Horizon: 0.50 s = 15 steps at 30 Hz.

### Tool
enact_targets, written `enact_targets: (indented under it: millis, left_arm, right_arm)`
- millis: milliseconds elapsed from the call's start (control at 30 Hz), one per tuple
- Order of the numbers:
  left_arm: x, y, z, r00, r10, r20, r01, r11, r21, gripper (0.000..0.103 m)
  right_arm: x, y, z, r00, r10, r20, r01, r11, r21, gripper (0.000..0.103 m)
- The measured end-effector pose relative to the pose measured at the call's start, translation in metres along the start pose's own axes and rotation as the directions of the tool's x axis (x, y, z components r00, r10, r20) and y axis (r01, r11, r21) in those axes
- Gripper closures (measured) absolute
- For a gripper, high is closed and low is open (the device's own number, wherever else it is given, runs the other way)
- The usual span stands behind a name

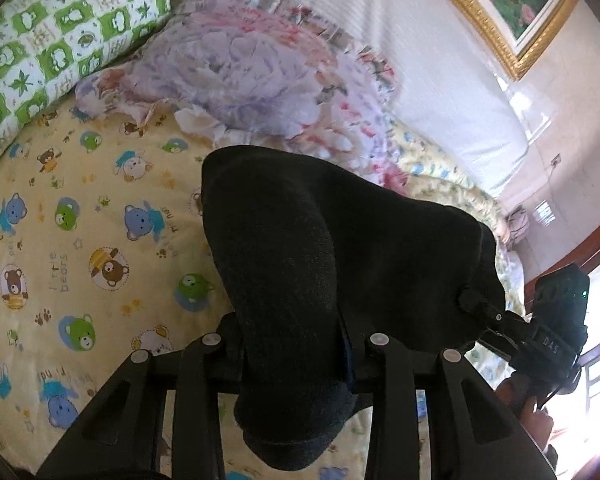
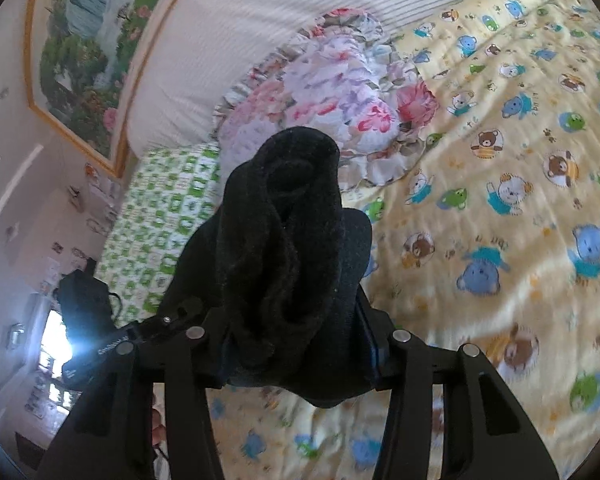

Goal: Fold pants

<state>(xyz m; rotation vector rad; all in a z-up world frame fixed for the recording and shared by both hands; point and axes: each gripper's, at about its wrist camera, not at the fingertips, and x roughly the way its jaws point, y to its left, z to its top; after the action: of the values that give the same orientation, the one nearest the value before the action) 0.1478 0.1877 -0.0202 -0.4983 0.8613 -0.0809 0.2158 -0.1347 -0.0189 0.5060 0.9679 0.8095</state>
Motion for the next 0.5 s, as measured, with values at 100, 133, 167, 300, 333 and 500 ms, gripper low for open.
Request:
enact_targets:
  millis: [100,133,167,300,333,500]
  left_arm:
    - [-0.001,0.003,-0.009,0.999,0.028,0.016,-0.029,0.999,0.021,0.049]
    - [-0.003,0.003,-0.013,0.999,0.041,0.024,-0.042,0.999,0.025,0.043]
    - [-0.004,0.005,-0.016,0.998,0.057,0.037,-0.058,0.998,0.033,0.043]
    - [-0.006,0.016,-0.022,0.996,0.072,0.048,-0.073,0.997,0.024,0.037]
    - [-0.003,0.019,-0.022,0.997,0.063,0.041,-0.063,0.998,0.011,0.037]
    - [0.008,0.023,-0.029,0.996,0.078,0.033,-0.078,0.997,0.013,0.034]
  right_arm:
    - [0.003,-0.004,0.0,0.998,-0.059,-0.021,0.059,0.998,-0.005,0.048]
    - [0.002,-0.006,0.0,0.996,-0.083,-0.019,0.082,0.996,-0.02,0.044]
    - [0.001,-0.007,0.0,0.994,-0.112,-0.012,0.111,0.993,-0.034,0.042]
    - [-0.011,-0.019,0.005,0.984,-0.178,0.033,0.179,0.983,-0.042,0.041]
    - [-0.011,-0.022,0.006,0.982,-0.186,0.03,0.187,0.981,-0.044,0.04]
    - [0.002,-0.028,0.004,0.968,-0.251,0.014,0.252,0.964,-0.086,0.038]
